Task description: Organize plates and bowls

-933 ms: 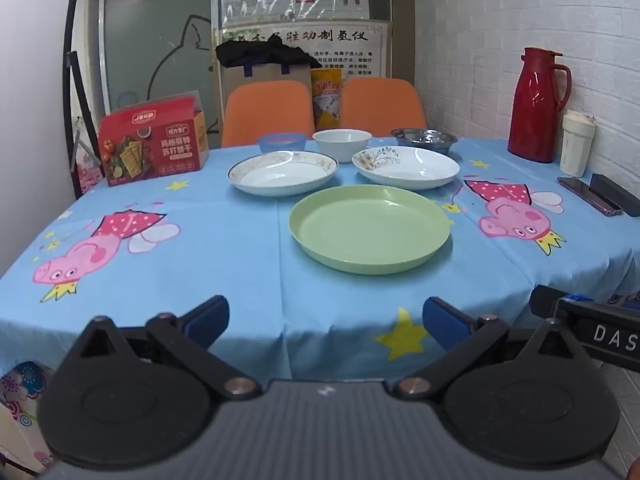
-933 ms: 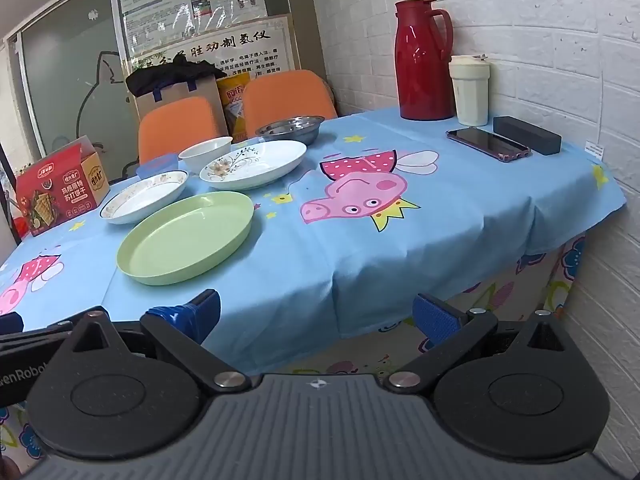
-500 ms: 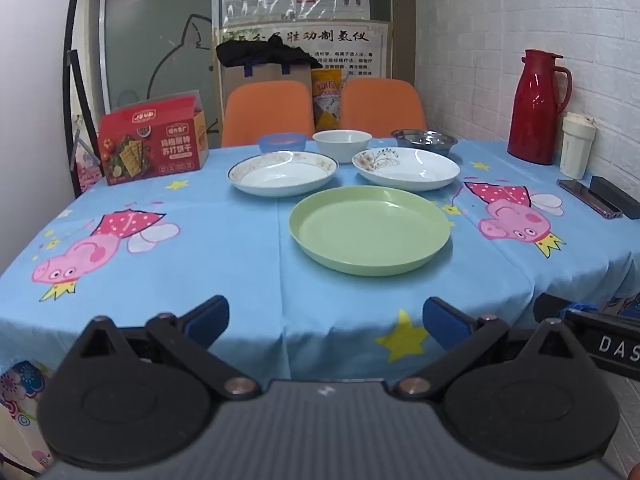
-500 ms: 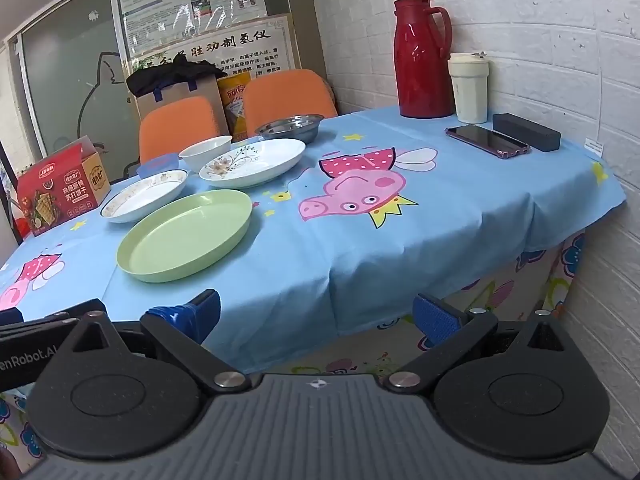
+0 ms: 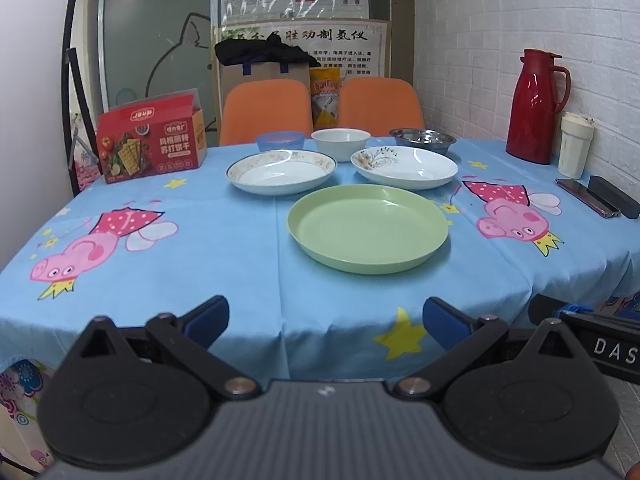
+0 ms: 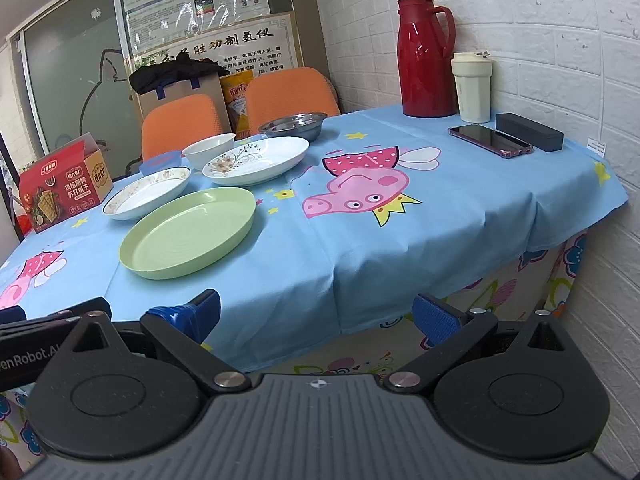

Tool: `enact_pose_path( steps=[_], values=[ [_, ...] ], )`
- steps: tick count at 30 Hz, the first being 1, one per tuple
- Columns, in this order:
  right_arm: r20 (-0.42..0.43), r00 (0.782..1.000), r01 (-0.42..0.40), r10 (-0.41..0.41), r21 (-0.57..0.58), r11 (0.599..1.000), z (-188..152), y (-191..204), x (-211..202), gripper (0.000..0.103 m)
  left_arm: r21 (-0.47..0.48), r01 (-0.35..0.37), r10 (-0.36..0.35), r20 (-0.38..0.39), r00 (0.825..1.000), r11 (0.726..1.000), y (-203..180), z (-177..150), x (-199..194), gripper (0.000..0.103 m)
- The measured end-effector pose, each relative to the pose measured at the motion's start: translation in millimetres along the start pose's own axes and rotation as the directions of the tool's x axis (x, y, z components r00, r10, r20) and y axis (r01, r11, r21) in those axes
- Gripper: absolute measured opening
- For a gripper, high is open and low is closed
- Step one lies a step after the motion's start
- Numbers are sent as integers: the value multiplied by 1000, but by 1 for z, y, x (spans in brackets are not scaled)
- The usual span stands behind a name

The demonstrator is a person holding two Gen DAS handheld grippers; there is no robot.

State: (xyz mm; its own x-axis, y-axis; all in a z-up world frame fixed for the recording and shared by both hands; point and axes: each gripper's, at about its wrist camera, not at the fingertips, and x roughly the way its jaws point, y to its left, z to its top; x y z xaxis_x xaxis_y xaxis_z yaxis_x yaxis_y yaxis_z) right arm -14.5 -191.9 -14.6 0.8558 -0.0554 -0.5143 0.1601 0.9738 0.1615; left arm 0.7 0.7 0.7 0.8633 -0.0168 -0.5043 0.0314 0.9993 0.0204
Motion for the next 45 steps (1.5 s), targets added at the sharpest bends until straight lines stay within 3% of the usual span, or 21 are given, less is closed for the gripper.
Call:
enact_pose_path(
  steps=[36, 45],
  values=[
    [-10, 1000, 0, 0, -8, 1000, -4, 3, 4, 90, -17, 10, -10, -13, 1000, 1000, 5, -2, 2, 103],
    [-16, 1000, 15, -15, -12, 1000, -3, 1, 9, 90, -55, 11, -12, -28, 1000, 998, 21, 10, 22, 103]
  ],
)
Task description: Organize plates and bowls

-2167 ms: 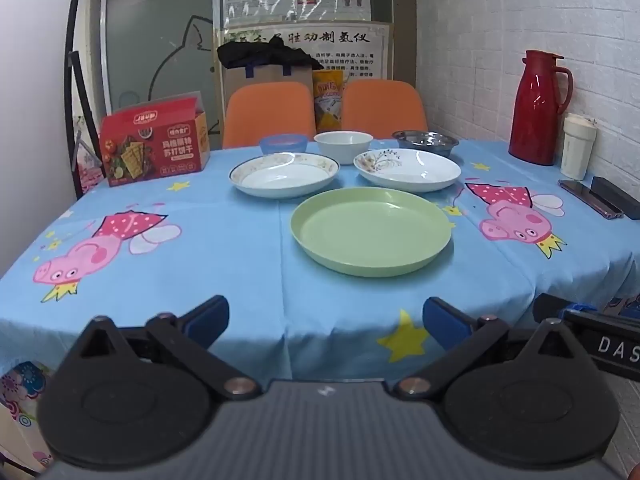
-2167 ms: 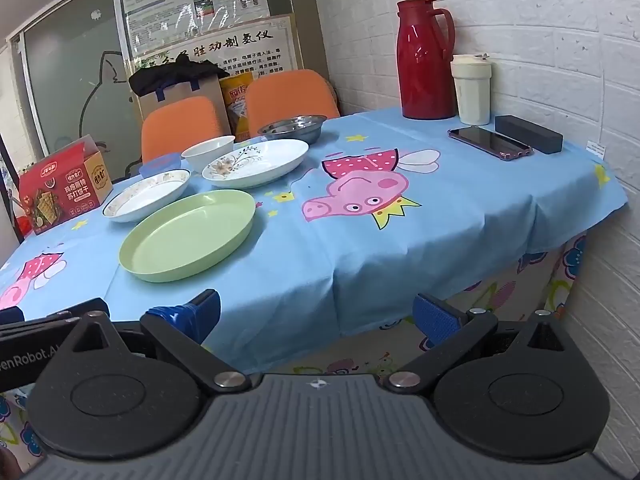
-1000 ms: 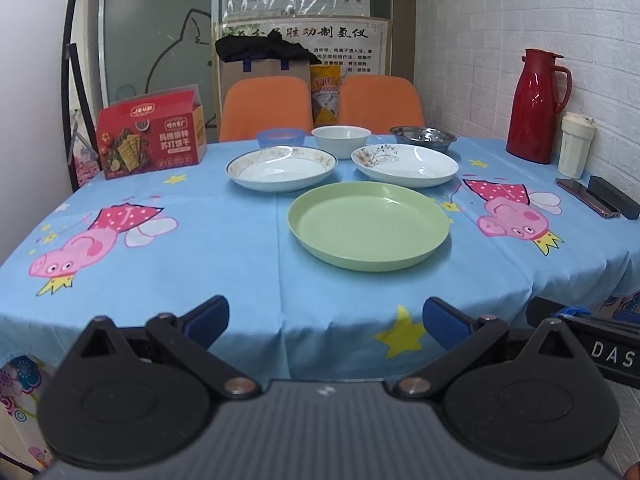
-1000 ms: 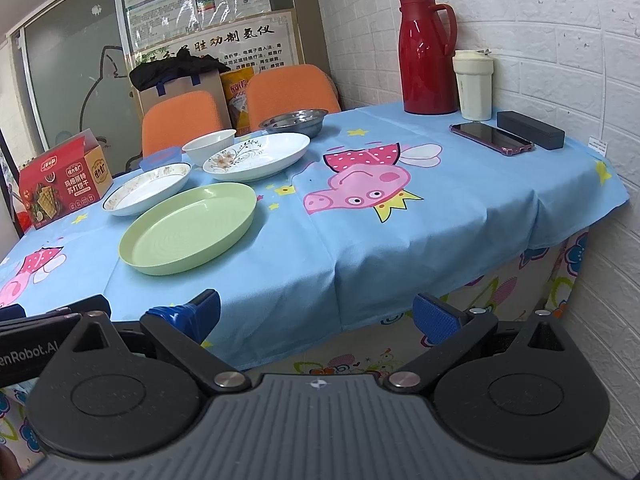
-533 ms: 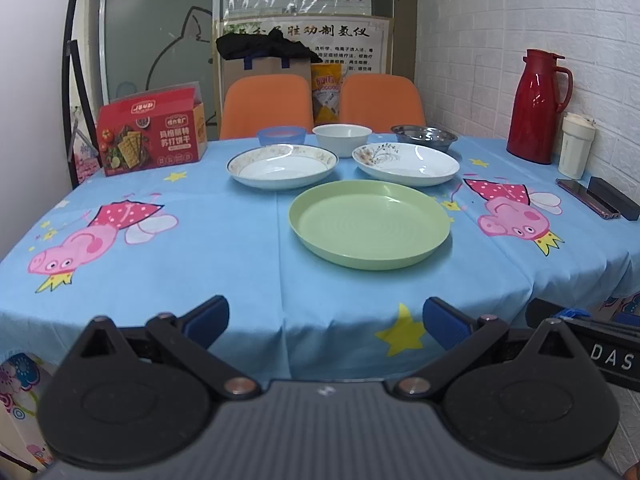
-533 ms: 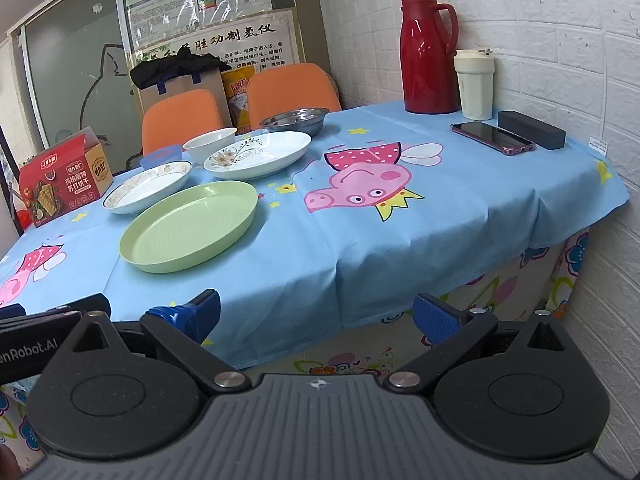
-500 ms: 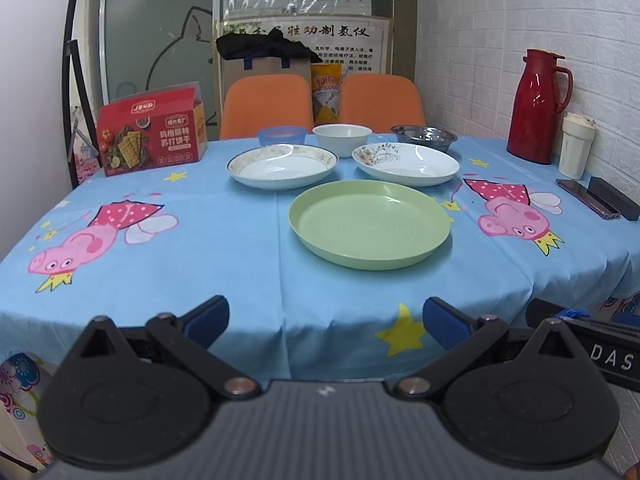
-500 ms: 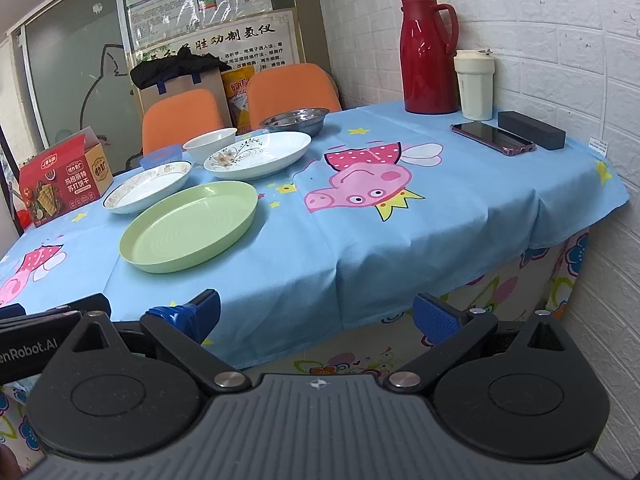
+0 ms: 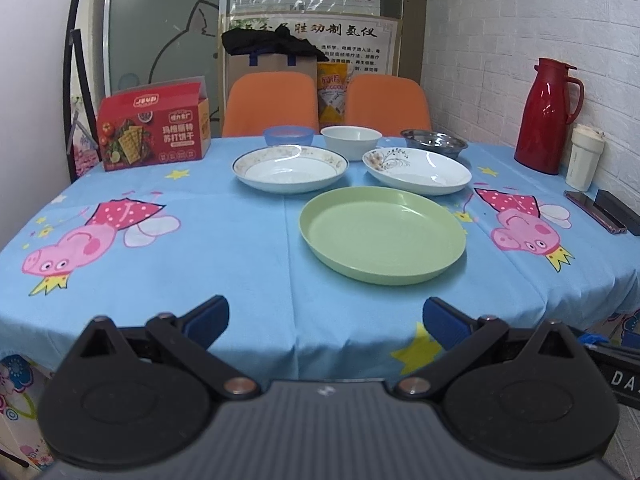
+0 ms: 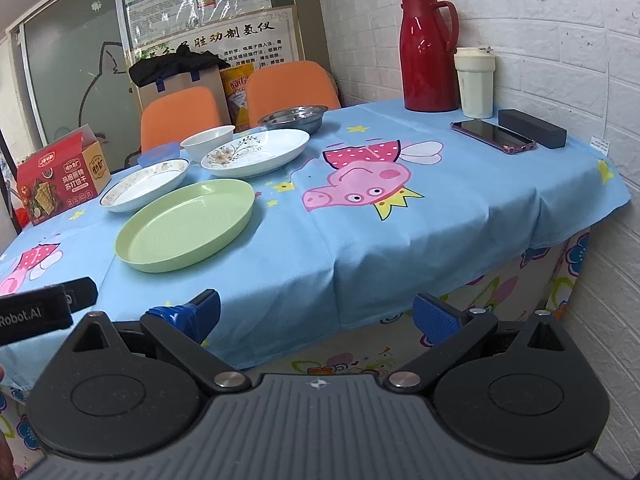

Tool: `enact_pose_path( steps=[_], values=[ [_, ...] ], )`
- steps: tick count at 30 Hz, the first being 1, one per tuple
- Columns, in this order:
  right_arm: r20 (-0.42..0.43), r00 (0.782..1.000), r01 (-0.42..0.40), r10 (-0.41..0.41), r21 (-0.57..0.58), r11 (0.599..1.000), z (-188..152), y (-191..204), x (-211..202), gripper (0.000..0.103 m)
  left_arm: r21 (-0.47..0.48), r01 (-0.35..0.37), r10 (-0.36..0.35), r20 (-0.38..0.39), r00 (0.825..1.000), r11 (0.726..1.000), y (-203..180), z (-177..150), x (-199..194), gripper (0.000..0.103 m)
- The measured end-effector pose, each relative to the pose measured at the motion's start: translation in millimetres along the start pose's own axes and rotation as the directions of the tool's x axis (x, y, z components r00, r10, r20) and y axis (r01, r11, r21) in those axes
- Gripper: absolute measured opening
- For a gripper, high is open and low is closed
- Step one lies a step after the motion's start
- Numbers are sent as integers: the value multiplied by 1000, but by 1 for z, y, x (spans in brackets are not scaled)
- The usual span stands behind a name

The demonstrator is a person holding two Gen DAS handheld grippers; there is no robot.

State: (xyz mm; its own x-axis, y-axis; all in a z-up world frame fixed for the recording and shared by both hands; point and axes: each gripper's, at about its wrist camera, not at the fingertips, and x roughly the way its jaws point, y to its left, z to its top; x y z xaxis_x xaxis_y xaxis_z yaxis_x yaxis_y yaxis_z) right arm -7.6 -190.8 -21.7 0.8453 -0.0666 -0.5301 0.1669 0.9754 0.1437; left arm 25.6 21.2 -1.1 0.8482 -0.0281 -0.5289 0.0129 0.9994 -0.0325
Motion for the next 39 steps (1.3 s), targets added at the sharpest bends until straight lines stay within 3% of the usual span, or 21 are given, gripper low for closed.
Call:
enact_pose_path(
  steps=[10, 19, 22, 26, 31, 33, 35, 39],
  values=[
    [-76, 997, 26, -27, -19, 999, 26, 4, 35, 90, -22, -21, 19, -99, 995, 1000, 9, 31, 48, 103],
    [-108, 992, -80, 71, -83, 993, 63, 30, 84, 90, 3, -7, 7, -162, 987, 1000, 18, 70, 93, 103],
    [-98, 988, -131, 119, -121, 984, 73, 38, 101, 90, 1, 42, -41, -217, 975, 999, 25, 82, 115, 103],
    [-155, 972, -203, 179, -154, 967, 79, 47, 132, 90, -38, 145, -150, -292, 945, 989, 37, 92, 147, 103],
    [-210, 950, -265, 229, -162, 950, 81, 56, 158, 90, -13, 170, -165, -338, 926, 985, 33, 96, 172, 102],
    [-228, 945, -282, 236, -199, 939, 80, 65, 164, 90, -11, 186, -178, -351, 919, 982, 30, 95, 178, 99],
    [-229, 948, -278, 222, -254, 926, 78, 76, 167, 90, -8, 203, -192, -361, 913, 979, 29, 94, 185, 90],
    [-241, 944, -295, 227, -302, 907, 77, 84, 173, 91, 47, 183, -157, -340, 927, 982, 27, 94, 187, 76]
  ],
)
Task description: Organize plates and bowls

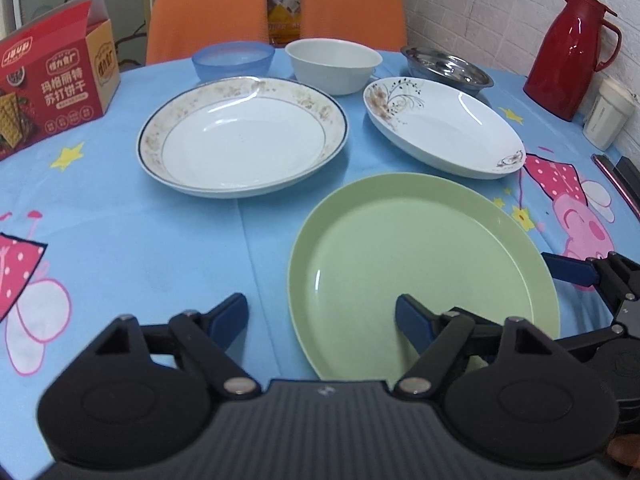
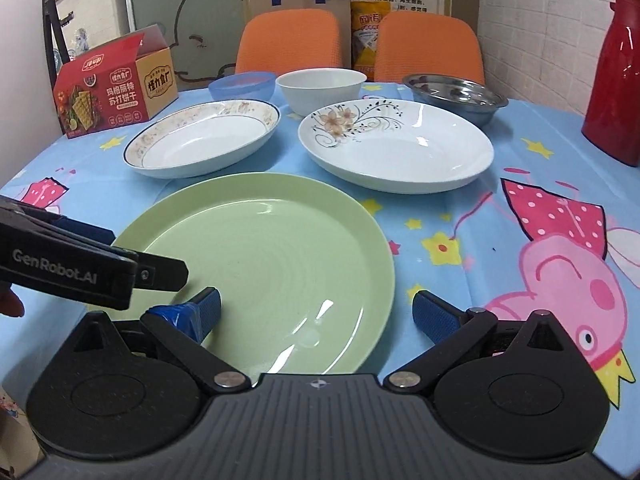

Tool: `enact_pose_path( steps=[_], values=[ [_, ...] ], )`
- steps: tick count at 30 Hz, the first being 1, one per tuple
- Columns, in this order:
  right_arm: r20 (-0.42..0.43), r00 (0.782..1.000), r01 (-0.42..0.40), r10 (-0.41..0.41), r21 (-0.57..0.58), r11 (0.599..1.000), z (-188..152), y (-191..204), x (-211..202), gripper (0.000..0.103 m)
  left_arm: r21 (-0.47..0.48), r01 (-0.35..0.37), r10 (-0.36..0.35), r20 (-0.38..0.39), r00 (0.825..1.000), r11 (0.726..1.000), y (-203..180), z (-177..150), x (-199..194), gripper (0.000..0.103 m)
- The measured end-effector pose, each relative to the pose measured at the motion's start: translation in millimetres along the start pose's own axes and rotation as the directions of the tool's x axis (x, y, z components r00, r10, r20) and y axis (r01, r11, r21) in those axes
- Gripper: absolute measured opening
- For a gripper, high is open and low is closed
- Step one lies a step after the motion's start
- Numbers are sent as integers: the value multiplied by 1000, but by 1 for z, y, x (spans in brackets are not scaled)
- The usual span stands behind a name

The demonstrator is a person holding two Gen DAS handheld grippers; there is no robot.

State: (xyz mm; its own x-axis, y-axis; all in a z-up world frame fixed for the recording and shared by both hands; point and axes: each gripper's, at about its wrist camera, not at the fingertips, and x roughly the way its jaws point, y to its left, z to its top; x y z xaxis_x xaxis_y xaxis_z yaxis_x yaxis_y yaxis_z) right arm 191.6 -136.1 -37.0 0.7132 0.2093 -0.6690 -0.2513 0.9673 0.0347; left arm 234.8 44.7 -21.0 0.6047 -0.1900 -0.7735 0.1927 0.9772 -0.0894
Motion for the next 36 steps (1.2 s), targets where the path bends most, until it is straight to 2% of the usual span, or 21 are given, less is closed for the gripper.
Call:
enact_pose_path(
  steps=[4, 7, 9, 12, 15, 17, 19, 23, 26, 29, 36],
  values=[
    [41, 999, -23, 24, -26, 999, -5, -3, 0, 91, 18, -7, 7, -1, 1000, 1000, -1, 0, 1, 76],
    [29, 999, -15, 16, -20, 1000, 0, -1, 1, 91, 13, -14, 14, 2, 1000, 1000, -3, 1, 2, 75],
    [26, 999, -41, 42, -39, 998, 2, 5, 4, 91, 8, -23, 23, 6, 1000, 1000, -7, 1, 1, 69],
    [52, 998, -33, 35, -34, 999, 0, 10, 6, 90, -25, -19, 19, 10, 1000, 1000, -11, 1, -1, 52],
    [52, 999, 3, -2, -4, 1000, 1, 16, 5, 90, -40, -31, 31, 7, 999, 999, -12, 1, -2, 51],
    [50, 999, 17, -17, 7, 1000, 2, 21, 3, 90, -76, -11, 10, -8, 1000, 997, -4, -1, -6, 46],
    [61, 998, 8, -8, 15, 1000, 3, 30, -4, 90, -103, -18, 17, -5, 1000, 995, 7, -5, -15, 46],
    [81, 996, -45, 45, -10, 999, 4, 63, -5, 91, -135, -93, 96, 14, 995, 986, 36, -18, -32, 44],
    [49, 993, -110, 111, -23, 994, 5, 88, 9, 91, -162, -151, 154, 2, 988, 975, 61, -30, -36, 44],
    [41, 991, -125, 127, -64, 990, 8, 111, 17, 91, -203, -142, 145, -2, 989, 969, 83, -36, -36, 44],
    [37, 995, -89, 92, -78, 993, 15, 128, 28, 92, -198, -145, 154, 29, 988, 969, 97, -31, -30, 45]
  ],
)
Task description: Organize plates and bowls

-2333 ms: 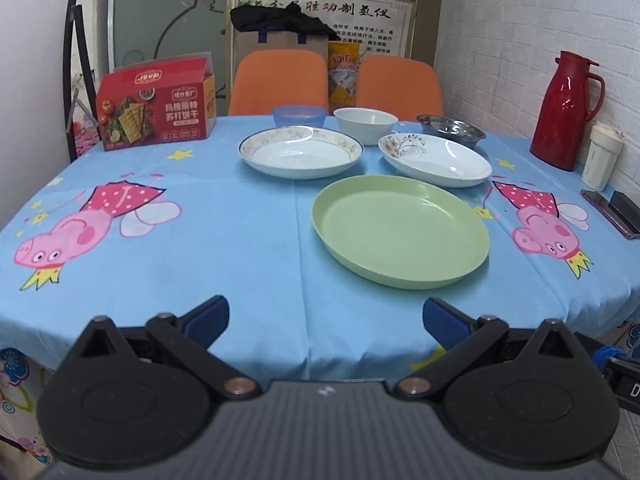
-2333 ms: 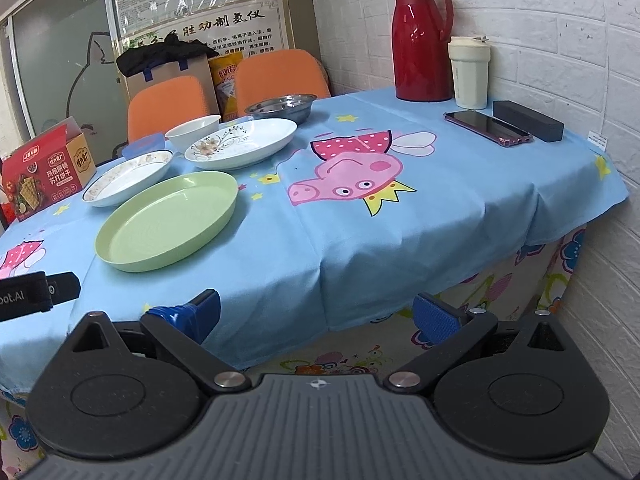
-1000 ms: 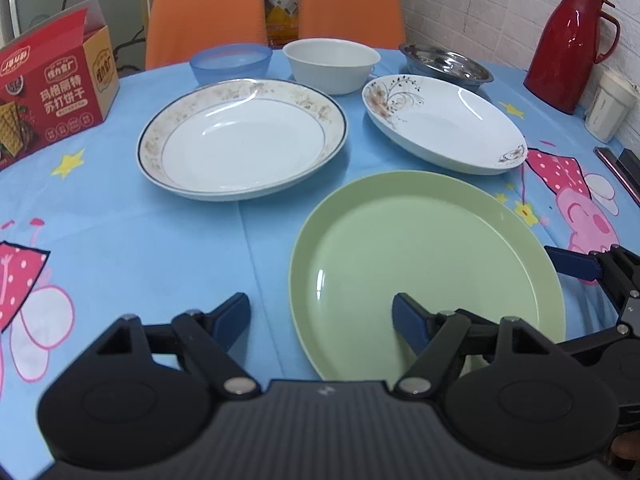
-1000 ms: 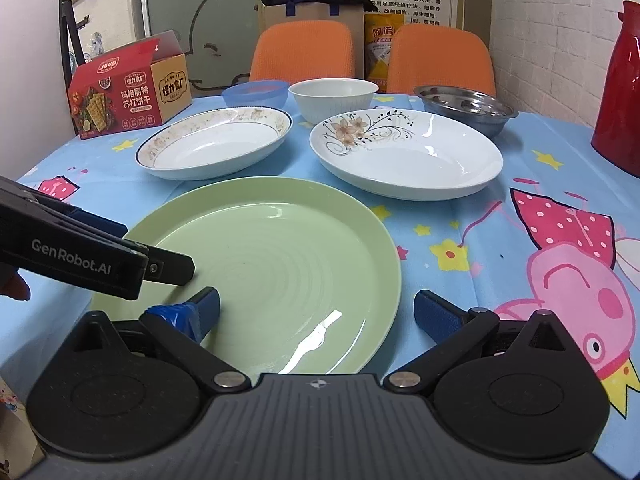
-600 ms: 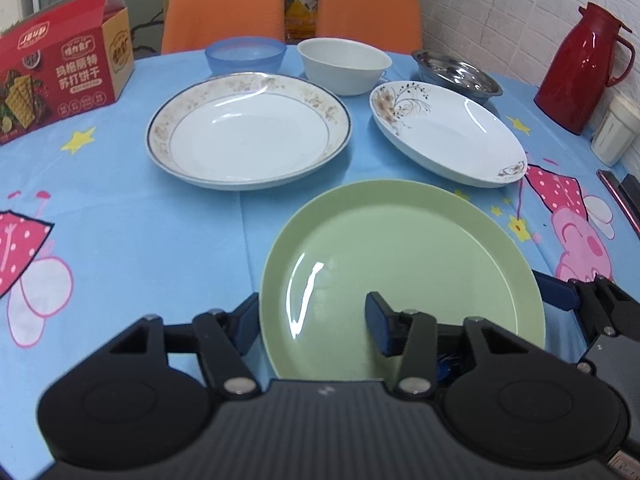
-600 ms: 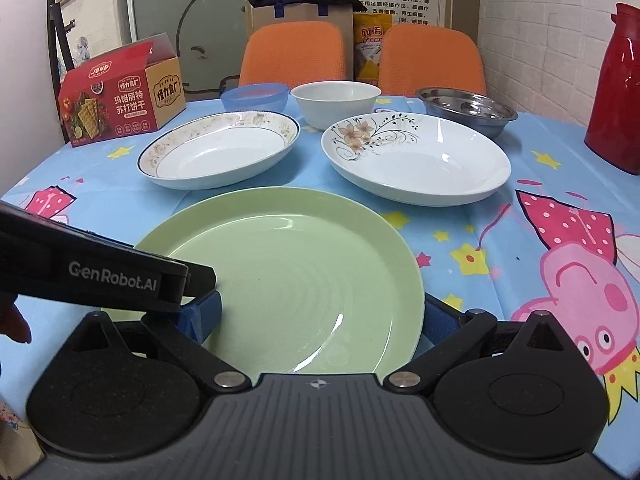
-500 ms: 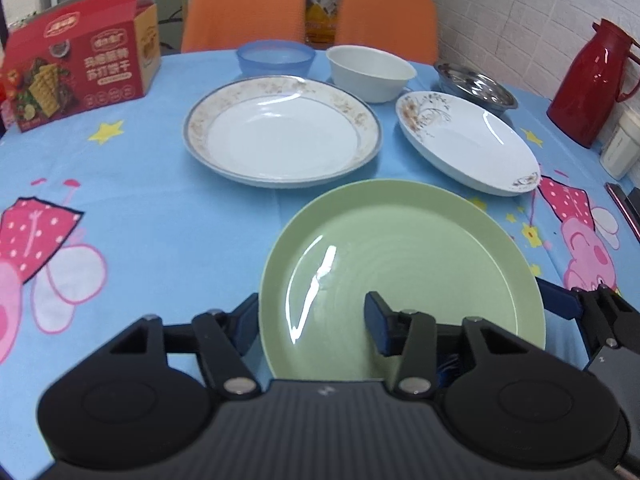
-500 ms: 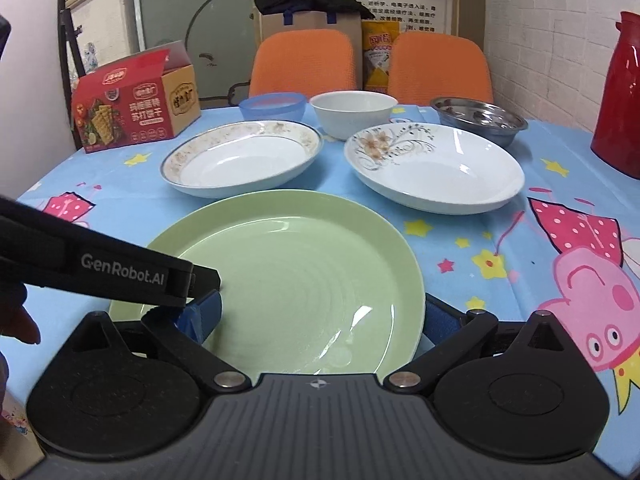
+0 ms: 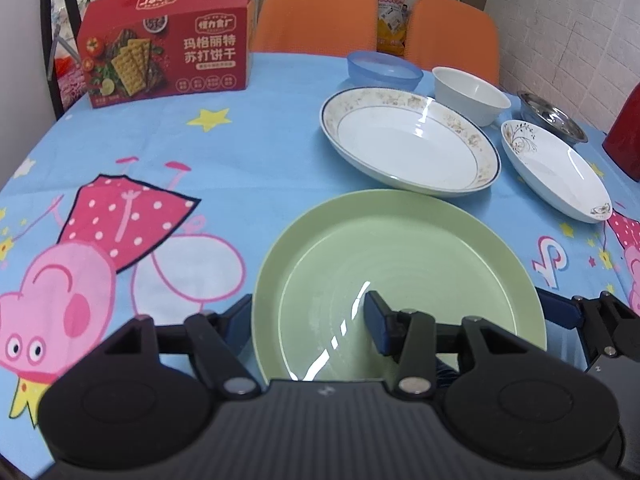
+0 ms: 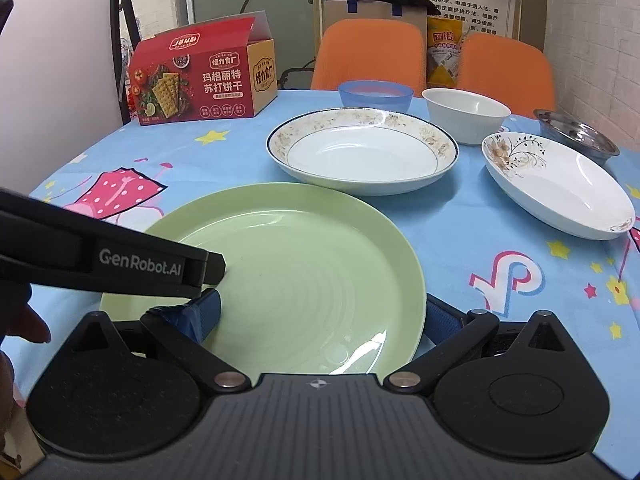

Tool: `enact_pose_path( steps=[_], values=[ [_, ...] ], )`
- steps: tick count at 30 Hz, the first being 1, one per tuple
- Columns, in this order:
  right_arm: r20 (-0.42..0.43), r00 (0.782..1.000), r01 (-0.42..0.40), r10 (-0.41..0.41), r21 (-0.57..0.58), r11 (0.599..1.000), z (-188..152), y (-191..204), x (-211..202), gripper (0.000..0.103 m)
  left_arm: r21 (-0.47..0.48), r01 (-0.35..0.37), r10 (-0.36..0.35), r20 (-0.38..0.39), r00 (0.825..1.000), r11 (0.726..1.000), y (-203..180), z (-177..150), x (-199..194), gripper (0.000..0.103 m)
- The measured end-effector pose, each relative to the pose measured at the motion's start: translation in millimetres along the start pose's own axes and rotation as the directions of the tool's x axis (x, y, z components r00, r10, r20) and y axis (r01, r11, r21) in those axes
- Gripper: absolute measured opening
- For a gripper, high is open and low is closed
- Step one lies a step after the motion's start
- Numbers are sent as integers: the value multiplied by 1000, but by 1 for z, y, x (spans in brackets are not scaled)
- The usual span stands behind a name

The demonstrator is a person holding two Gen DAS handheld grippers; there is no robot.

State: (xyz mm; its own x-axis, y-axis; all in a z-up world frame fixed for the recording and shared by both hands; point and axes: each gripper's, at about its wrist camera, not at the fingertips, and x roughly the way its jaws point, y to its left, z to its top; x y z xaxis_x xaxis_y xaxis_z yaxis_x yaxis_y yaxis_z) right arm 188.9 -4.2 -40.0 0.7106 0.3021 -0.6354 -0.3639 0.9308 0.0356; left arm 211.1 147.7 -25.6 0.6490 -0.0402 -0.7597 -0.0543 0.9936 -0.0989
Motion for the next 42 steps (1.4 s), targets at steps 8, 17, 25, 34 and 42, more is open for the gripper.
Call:
enact_pose_path(
  steps=[8, 17, 25, 34, 42],
  values=[
    [-13, 996, -89, 89, -13, 996, 1, -12, -11, 88, -39, 91, -90, 7, 996, 995, 10, -1, -2, 66],
    [41, 995, -99, 96, 81, 992, 78, -74, 15, 90, -92, 128, -117, 121, 986, 988, 39, 89, 21, 70],
    [-40, 993, -105, 113, 163, 981, 94, -89, 76, 90, -41, 173, -172, 24, 985, 984, 23, 143, 97, 69],
    [-75, 996, -50, 51, 18, 999, 96, -73, 104, 91, 59, 138, -138, -6, 990, 989, 0, 148, 130, 56],
    [-28, 999, -46, 45, -33, 998, 90, -73, 103, 91, 123, 134, -136, 8, 991, 983, -6, 138, 124, 44]
  ],
)
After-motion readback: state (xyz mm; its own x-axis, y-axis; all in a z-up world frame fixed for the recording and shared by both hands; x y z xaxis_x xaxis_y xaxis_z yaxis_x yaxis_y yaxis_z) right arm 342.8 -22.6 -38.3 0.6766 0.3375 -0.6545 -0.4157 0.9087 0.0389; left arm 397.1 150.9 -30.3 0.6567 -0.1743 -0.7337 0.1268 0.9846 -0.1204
